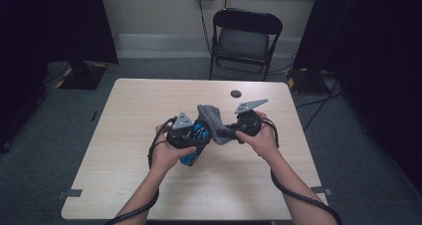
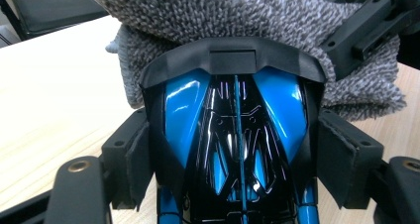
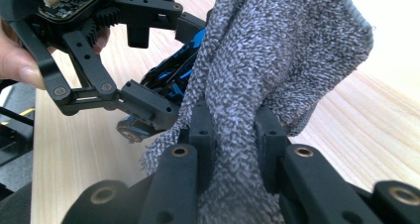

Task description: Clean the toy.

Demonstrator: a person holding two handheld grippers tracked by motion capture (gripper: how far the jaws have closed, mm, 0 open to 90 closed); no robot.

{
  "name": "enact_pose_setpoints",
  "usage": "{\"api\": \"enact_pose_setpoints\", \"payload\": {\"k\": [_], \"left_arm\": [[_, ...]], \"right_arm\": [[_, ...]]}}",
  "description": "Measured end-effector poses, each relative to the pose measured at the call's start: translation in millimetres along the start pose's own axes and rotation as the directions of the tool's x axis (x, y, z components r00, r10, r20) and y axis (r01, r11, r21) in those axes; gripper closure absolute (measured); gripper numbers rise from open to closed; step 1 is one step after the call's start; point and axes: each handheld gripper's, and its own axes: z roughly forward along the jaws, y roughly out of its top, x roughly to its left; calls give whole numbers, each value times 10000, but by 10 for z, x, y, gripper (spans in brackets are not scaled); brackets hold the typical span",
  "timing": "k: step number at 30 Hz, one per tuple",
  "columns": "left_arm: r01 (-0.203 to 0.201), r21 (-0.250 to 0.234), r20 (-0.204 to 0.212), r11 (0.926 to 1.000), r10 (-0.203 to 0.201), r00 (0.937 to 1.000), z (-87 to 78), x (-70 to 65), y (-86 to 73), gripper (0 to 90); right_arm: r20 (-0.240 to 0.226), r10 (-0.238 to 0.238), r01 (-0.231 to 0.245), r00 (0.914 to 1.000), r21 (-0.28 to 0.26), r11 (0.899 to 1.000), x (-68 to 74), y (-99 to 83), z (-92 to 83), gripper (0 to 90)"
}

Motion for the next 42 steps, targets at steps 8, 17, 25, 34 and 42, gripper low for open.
{"api": "enact_pose_setpoints", "payload": {"k": [8, 17, 25, 34, 42], "left_arm": [[-59, -47, -45, 10000, 59, 10000, -4, -11, 31, 254], [-122, 2, -45, 9999, 122, 9999, 5, -21, 52, 255], [-252, -26, -23, 9997, 252, 9997, 5, -41, 70, 255], [-213, -85, -35, 9997, 213, 9998, 20, -43, 95, 255], [-268, -75, -76, 9996, 267, 9996, 33, -46, 167, 255]], "right_arm": [[98, 8, -9, 10000, 98, 10000, 2, -24, 39, 751], [212, 59, -61, 9998, 88, 9999, -16, -39, 48, 752], [380, 100, -109, 9992, 225, 9997, -44, -67, 39, 751], [379, 79, -94, 9992, 412, 9991, -49, -104, 68, 752], [170, -173, 161, 9997, 690, 9975, 22, -158, 168, 752]]}}
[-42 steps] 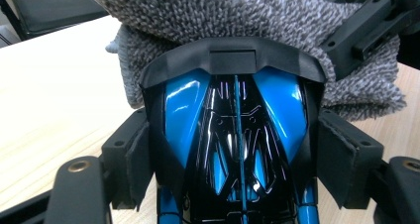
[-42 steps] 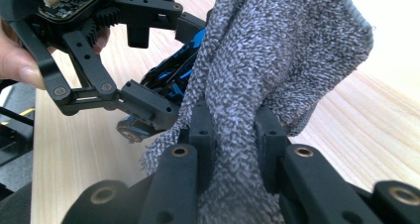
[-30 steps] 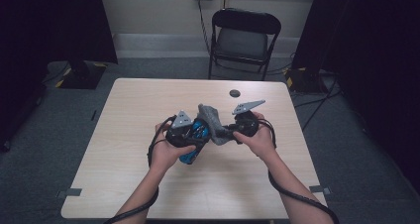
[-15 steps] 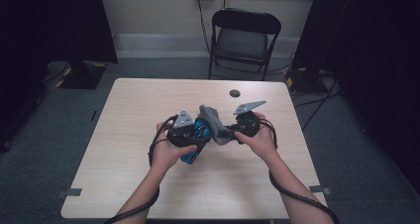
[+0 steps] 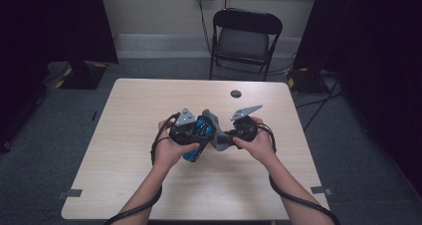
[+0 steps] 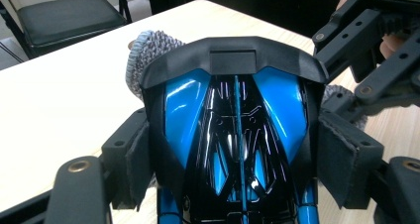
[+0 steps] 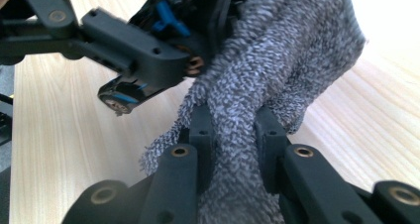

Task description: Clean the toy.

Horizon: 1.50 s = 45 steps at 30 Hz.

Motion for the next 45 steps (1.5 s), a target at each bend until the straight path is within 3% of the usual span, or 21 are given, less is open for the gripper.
{"api": "enact_pose_setpoints", "payload": {"k": [7, 24, 38, 45], "left_arm": [[-10, -118, 63, 9999, 11, 10000, 3, -19, 37, 255], [-27, -248, 79, 9997, 29, 10000, 62, -41, 164, 255], [126, -436, 8, 9990, -126, 9999, 64, -21, 194, 255], [305, -611, -95, 9977, -311, 9995, 11, 32, 192, 255]], "right_arm": [[-228, 44, -44, 9997, -19, 10000, 8, -30, 26, 752], [-1140, 14, -2, 9935, 105, 9999, 184, -182, 285, 752], [-1497, 106, -51, 9887, 372, 9993, 255, -286, 439, 751], [-1473, -68, 182, 9891, 761, 9969, 279, -343, 461, 749]]}}
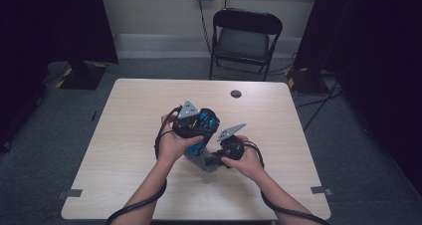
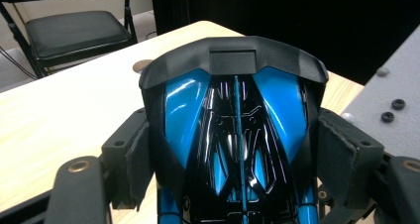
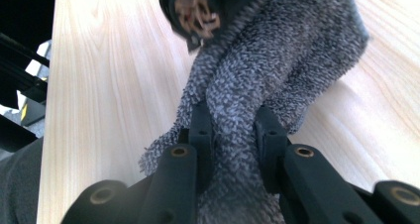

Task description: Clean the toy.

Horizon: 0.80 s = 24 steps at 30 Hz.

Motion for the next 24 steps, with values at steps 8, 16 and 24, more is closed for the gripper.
{"api": "enact_pose_setpoints", "payload": {"k": [8, 16, 24], "left_arm": [[58, 17, -235, 10000, -58, 9997, -102, 82, -29, 255], [68, 209, -303, 9998, -62, 9995, -119, 114, -112, 255], [57, 536, -322, 9985, -40, 9995, -93, 112, -232, 255]], "right_arm": [[548, 130, -142, 9984, 210, 9997, -101, -80, -194, 748], [1259, 430, -413, 9911, -164, 9990, -277, -45, -542, 747], [1945, 774, -649, 9778, -698, 9954, -415, 46, -868, 747]]}}
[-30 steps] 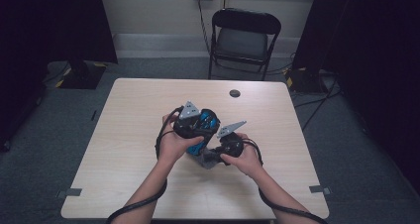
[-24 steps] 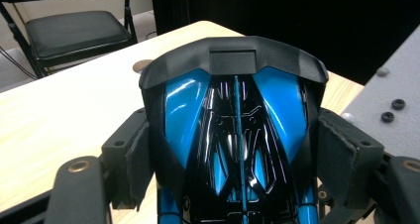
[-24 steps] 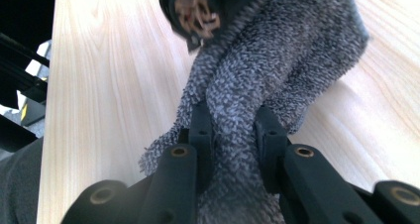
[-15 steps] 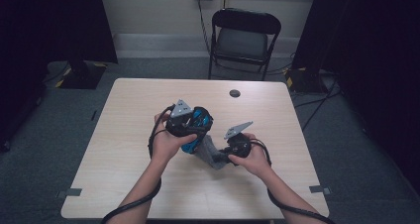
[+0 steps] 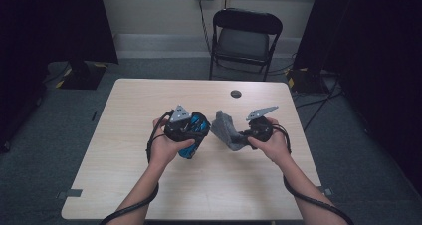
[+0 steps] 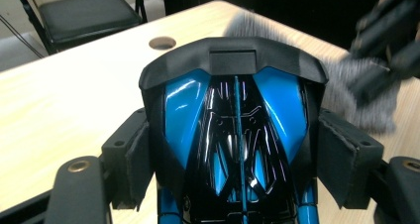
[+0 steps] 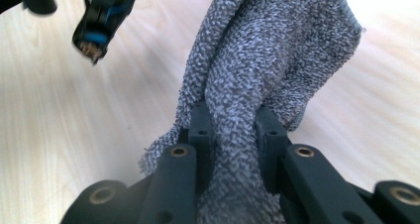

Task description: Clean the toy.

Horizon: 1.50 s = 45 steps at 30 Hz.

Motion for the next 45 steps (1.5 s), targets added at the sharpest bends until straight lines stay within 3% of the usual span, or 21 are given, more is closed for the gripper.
{"api": "enact_pose_setpoints", "payload": {"k": [8, 16, 29, 45], "left_arm": [[-110, 238, 170, 9997, 106, 9998, 49, -46, -74, 254], [-102, 275, 324, 9996, 93, 9994, 98, -94, -96, 254], [-251, 178, 554, 9995, 240, 9982, 139, -170, -10, 254], [-275, 255, 507, 9993, 262, 9984, 140, -181, -2, 254]], "right_arm": [[289, 181, -169, 9994, -406, 9990, -87, 115, -128, 747], [121, 55, -45, 9999, -760, 9971, -34, 259, -149, 747], [-643, -239, 186, 9976, -824, 9964, 139, 318, 27, 747], [-540, -38, 2, 9985, -668, 9978, 136, 277, 121, 748]]}}
